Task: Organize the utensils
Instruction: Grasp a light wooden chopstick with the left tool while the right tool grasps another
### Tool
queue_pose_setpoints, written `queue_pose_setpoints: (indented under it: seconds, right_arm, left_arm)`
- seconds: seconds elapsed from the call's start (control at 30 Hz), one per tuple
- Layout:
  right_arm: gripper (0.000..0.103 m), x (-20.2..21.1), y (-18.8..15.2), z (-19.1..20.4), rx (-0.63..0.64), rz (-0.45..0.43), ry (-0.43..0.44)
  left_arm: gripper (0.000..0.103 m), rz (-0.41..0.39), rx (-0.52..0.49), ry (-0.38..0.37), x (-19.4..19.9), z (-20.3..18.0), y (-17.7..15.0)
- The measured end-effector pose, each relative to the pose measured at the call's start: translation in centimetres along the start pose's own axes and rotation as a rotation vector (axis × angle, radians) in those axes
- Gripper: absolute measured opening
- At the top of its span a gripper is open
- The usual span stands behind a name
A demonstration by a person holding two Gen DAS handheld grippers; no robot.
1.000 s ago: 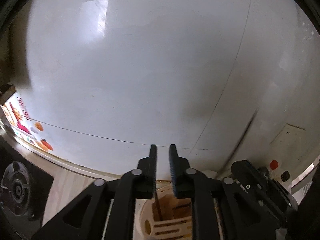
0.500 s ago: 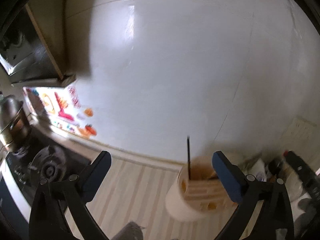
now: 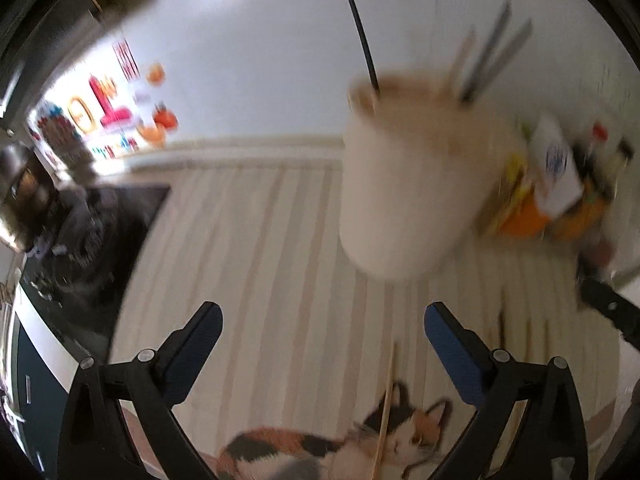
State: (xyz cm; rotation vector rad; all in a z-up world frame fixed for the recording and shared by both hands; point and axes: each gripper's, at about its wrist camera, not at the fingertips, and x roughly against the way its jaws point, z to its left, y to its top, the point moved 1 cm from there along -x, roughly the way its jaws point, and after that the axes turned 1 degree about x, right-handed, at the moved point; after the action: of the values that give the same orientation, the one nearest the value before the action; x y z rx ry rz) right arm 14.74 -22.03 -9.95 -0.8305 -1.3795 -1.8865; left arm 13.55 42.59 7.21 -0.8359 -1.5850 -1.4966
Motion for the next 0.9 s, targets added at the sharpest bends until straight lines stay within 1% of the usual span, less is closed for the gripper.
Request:
queue_pose_setpoints:
  seconds: [0.03, 0.07, 0.13, 0.17, 0.2, 0.23, 0.27, 0.3, 0.33, 0.37, 0.4, 0.43, 0.5, 0.53, 0.57, 0.6, 0.63, 0.7, 0.73, 0.8, 0.87, 0.9]
  right_arm:
    - [0.053, -1.1, -0.7, -0.2, 0.003, 0.050, -0.007]
    - [0.043, -2.4, -1.6, -0.5, 0.006, 0.108, -0.001]
    - [0.038, -4.9, -3.5, -1.1, 0.003, 0.214, 0.018]
    - [0.036, -6.1, -4.6, -1.4, 0.003, 0.262, 0.024]
    - [0.035, -7.5, -5.7, -1.6, 0.004, 0.316, 0.028]
    - [0.034, -8.6, -6.7, -1.8, 0.003, 0.354, 0.021]
    - [0.034, -9.8, -7.7, -2.1, 0.002, 0.395, 0.010]
    - [0.034, -10.7, -8.5, -2.3, 0.002, 0.425, 0.001]
    - [0.034, -11.6, -9.5, -2.6, 0.002, 0.454, -0.008]
    - [0.034, -12.4, -10.3, -2.9, 0.009, 0.479, -0.021]
    - [0.034, -13.0, -11.0, -3.0, 0.016, 0.498, -0.031]
    - [0.031, -13.4, -11.4, -3.0, 0.026, 0.512, -0.038]
    - [0.025, -14.1, -12.3, -3.1, 0.050, 0.536, -0.059]
    - [0.018, -14.5, -12.9, -3.1, 0.069, 0.547, -0.074]
    - [0.007, -14.8, -13.4, -3.1, 0.090, 0.559, -0.101]
    - [0.007, -14.7, -13.7, -3.1, 0.101, 0.543, -0.132]
    - [0.007, -14.6, -13.8, -3.1, 0.108, 0.536, -0.145]
    - [0.007, -14.4, -13.8, -3.0, 0.104, 0.530, -0.159]
    - [0.007, -14.3, -13.7, -2.8, 0.103, 0.526, -0.159]
    - [0.007, -14.3, -13.5, -2.3, 0.099, 0.532, -0.117]
    - [0.007, -14.6, -13.3, -0.9, 0.112, 0.541, -0.060]
    - [0.007, -14.6, -13.2, -0.5, 0.130, 0.546, -0.060]
  left_arm:
    - [0.102, 0.031, -0.006, -0.009, -1.0, -0.4, -0.7]
    - [0.101, 0.063, -0.011, -0.025, -1.9, -0.7, -1.5]
    - [0.093, 0.164, -0.026, -0.072, -4.4, -1.8, -3.4]
    - [0.086, 0.191, -0.030, -0.086, -5.1, -2.3, -4.0]
    - [0.080, 0.237, -0.043, -0.094, -6.2, -2.9, -4.9]
    - [0.077, 0.268, -0.056, -0.101, -7.1, -3.4, -5.5]
    - [0.067, 0.308, -0.070, -0.105, -8.2, -4.0, -6.5]
    - [0.061, 0.329, -0.075, -0.105, -8.8, -4.2, -7.1]
    - [0.061, 0.348, -0.080, -0.106, -9.4, -4.5, -7.7]
    - [0.054, 0.369, -0.083, -0.104, -10.0, -4.7, -8.3]
    - [0.041, 0.386, -0.089, -0.090, -10.6, -4.8, -9.1]
    - [0.036, 0.404, -0.091, -0.078, -11.0, -4.9, -9.8]
    - [0.028, 0.377, -0.099, -0.057, -10.9, -4.9, -10.4]
    - [0.025, 0.368, -0.109, -0.060, -10.8, -5.0, -10.6]
    - [0.018, 0.371, -0.111, -0.073, -10.9, -5.1, -10.6]
    - [0.009, 0.371, -0.114, -0.067, -10.9, -5.1, -10.6]
    - [0.006, 0.367, -0.124, -0.050, -11.1, -5.1, -10.4]
    - [0.006, 0.338, -0.137, -0.004, -11.9, -4.8, -9.3]
    - [0.005, 0.332, -0.124, -0.002, -12.4, -4.1, -8.7]
    - [0.005, 0.337, -0.109, -0.004, -13.1, -3.2, -7.6]
    - [0.005, 0.345, -0.100, -0.023, -13.5, -2.5, -7.0]
    - [0.006, 0.354, -0.098, -0.038, -13.7, -2.3, -6.9]
